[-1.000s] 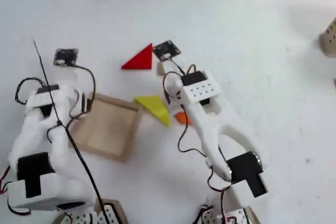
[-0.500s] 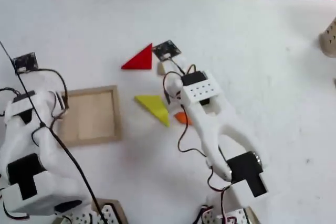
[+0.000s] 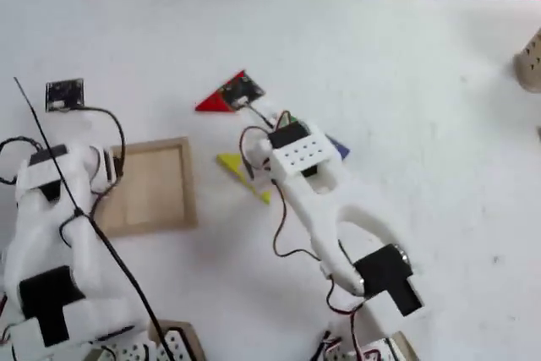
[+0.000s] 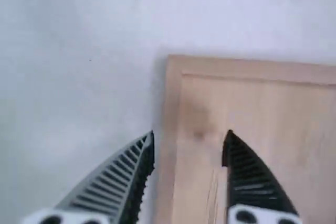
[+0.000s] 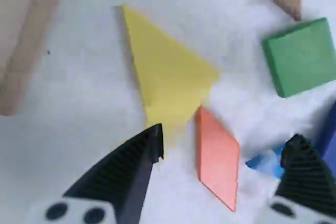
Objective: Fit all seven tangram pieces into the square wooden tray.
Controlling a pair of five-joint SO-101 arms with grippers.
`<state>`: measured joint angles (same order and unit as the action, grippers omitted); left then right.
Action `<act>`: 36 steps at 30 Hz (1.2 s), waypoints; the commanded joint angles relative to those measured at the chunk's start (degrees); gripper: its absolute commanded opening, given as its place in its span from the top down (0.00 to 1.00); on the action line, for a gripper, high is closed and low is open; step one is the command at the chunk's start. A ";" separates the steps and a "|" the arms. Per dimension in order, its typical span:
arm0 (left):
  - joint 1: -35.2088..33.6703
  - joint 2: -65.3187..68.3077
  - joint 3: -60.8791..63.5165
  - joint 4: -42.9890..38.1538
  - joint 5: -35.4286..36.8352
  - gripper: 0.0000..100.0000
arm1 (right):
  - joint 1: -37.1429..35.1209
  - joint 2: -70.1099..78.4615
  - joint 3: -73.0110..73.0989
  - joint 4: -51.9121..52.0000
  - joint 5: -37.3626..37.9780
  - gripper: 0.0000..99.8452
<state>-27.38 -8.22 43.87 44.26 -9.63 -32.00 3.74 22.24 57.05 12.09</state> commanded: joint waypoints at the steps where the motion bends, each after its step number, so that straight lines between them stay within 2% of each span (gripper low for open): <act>1: 0.75 -7.34 3.78 -3.25 -0.18 0.64 | -0.92 1.19 -1.85 -3.82 -0.26 0.64; 4: 0.57 -8.48 4.57 -3.43 -0.18 0.59 | -0.84 2.07 -1.93 -4.26 -0.26 0.64; 8: -1.80 -5.58 0.97 -1.49 0.18 0.62 | -1.71 2.42 -1.85 -4.09 1.23 0.64; 11: -4.00 0.13 -4.31 1.23 3.60 0.63 | -4.18 2.77 -1.58 -3.38 6.24 0.64; 18: -4.53 13.23 -15.91 8.09 3.87 0.63 | -3.91 2.77 -1.67 -3.82 6.95 0.64; 24: -4.44 14.02 -16.62 8.44 3.87 0.63 | -0.48 2.77 -1.76 -7.16 6.95 0.64; 36: -4.44 14.02 -16.53 8.44 3.87 0.63 | -1.01 10.42 -6.07 -7.52 7.03 0.64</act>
<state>-31.52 6.02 30.15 52.18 -6.29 -33.41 12.79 20.13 49.23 18.24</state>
